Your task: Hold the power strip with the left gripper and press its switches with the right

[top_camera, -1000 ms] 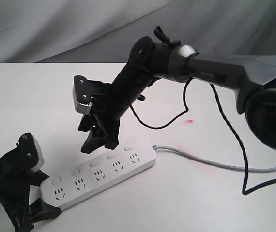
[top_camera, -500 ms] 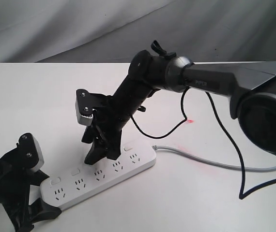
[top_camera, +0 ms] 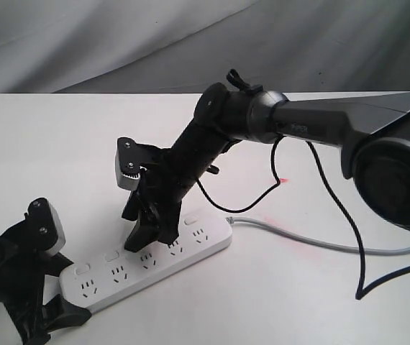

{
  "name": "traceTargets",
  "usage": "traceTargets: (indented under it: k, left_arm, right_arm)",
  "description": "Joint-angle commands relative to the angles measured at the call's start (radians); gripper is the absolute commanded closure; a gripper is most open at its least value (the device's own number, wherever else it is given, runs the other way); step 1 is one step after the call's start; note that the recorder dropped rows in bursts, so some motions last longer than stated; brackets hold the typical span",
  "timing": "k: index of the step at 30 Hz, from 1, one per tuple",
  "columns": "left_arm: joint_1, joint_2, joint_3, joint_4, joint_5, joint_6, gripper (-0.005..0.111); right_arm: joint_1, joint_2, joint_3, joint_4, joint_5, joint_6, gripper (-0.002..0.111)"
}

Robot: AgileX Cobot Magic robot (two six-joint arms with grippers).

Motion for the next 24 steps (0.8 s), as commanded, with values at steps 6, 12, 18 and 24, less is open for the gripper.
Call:
traceTargets:
  k: [6, 12, 18, 24]
  left_arm:
    - [-0.004, 0.021, 0.011, 0.018, -0.001, -0.02, 0.042]
    - [-0.004, 0.021, 0.011, 0.018, -0.001, -0.02, 0.042]
    - [-0.004, 0.021, 0.011, 0.018, -0.001, -0.02, 0.042]
    - [-0.004, 0.021, 0.011, 0.018, -0.001, -0.02, 0.042]
  right_arm:
    - [-0.005, -0.061, 0.012, -0.045, -0.067, -0.017, 0.049]
    - [-0.01, 0.002, 0.007, -0.098, -0.06, 0.016, 0.049]
    - [-0.047, -0.113, 0.007, -0.088, -0.029, 0.046, 0.049]
    - [-0.131, -0.116, 0.017, -0.03, 0.014, 0.05, 0.049]
